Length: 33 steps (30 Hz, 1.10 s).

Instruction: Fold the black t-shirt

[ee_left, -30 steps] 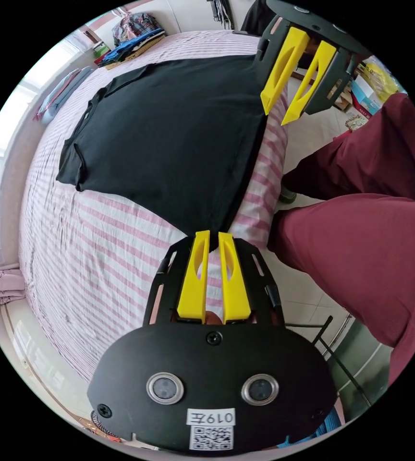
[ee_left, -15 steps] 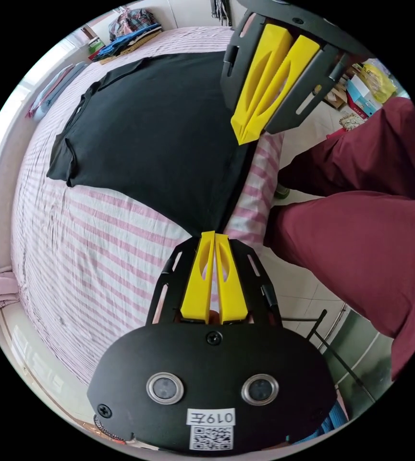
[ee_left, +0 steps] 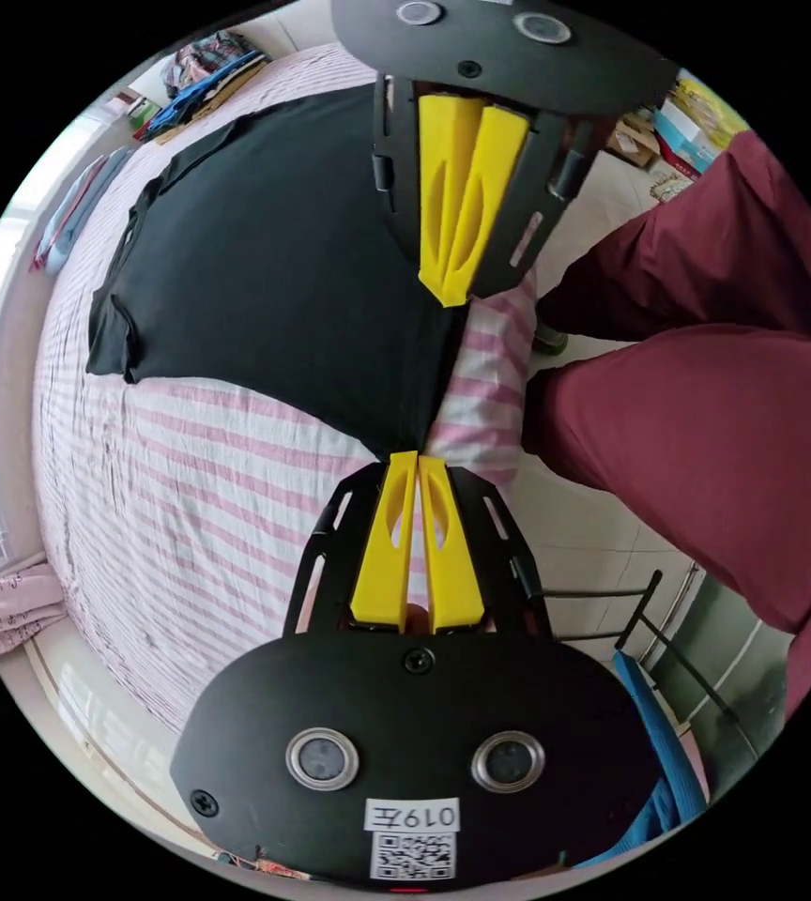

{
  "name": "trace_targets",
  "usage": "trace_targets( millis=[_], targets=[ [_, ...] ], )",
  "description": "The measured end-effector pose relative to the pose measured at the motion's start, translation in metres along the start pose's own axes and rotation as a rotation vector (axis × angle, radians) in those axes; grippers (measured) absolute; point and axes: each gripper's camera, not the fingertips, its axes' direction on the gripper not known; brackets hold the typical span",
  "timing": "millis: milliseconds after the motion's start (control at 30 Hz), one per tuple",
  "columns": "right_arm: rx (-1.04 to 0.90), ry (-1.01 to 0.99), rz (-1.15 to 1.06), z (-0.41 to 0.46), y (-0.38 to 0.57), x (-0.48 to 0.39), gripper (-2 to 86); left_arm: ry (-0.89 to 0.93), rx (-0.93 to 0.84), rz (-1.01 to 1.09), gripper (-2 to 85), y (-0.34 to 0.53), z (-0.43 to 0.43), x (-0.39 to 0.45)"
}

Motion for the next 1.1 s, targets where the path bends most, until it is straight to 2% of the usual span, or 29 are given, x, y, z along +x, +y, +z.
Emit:
trace_targets(
  millis=[100, 267, 400, 467, 633, 700, 833, 1000, 1067, 1100],
  targets=[
    [0.021, -0.024, 0.016, 0.013, 0.006, 0.011, -0.9, 0.030, -0.008, -0.043, 0.6, 0.000, 0.006, -0.015],
    [0.133, -0.300, 0.164, 0.029, 0.040, 0.052, -0.7, 0.095, 0.026, -0.087, 0.5, 0.005, 0.015, -0.047],
    [0.124, -0.287, 0.218, 0.048, 0.092, 0.076, -0.7, 0.074, -0.008, -0.060, 0.5, 0.005, 0.020, -0.059],
    [0.131, -0.246, 0.322, 0.060, 0.126, 0.099, -0.7, 0.064, -0.033, -0.065, 0.4, 0.004, 0.023, -0.067],
    [0.192, -0.195, 0.799, 0.114, 0.249, 0.195, -0.7, 0.117, -0.059, -0.163, 0.3, 0.006, 0.028, -0.089],
    [0.173, -0.193, 0.861, 0.139, 0.273, 0.216, -0.7, 0.135, -0.080, -0.217, 0.4, 0.006, 0.033, -0.099],
    [0.034, -0.243, 0.798, 0.201, 0.292, 0.229, -0.9, 0.278, -0.137, -0.434, 0.5, 0.008, 0.054, -0.127],
    [0.194, -0.320, 0.834, 0.220, 0.329, 0.240, -1.0, 0.519, -0.061, -0.815, 0.5, 0.037, 0.069, -0.159],
    [0.279, -0.378, 0.887, 0.223, 0.348, 0.252, -1.0, 0.808, 0.086, -1.094, 0.6, 0.070, 0.085, -0.170],
    [0.320, -0.412, 0.921, 0.226, 0.360, 0.262, -0.9, 0.862, 0.124, -1.164, 0.6, 0.079, 0.089, -0.171]
  ],
)
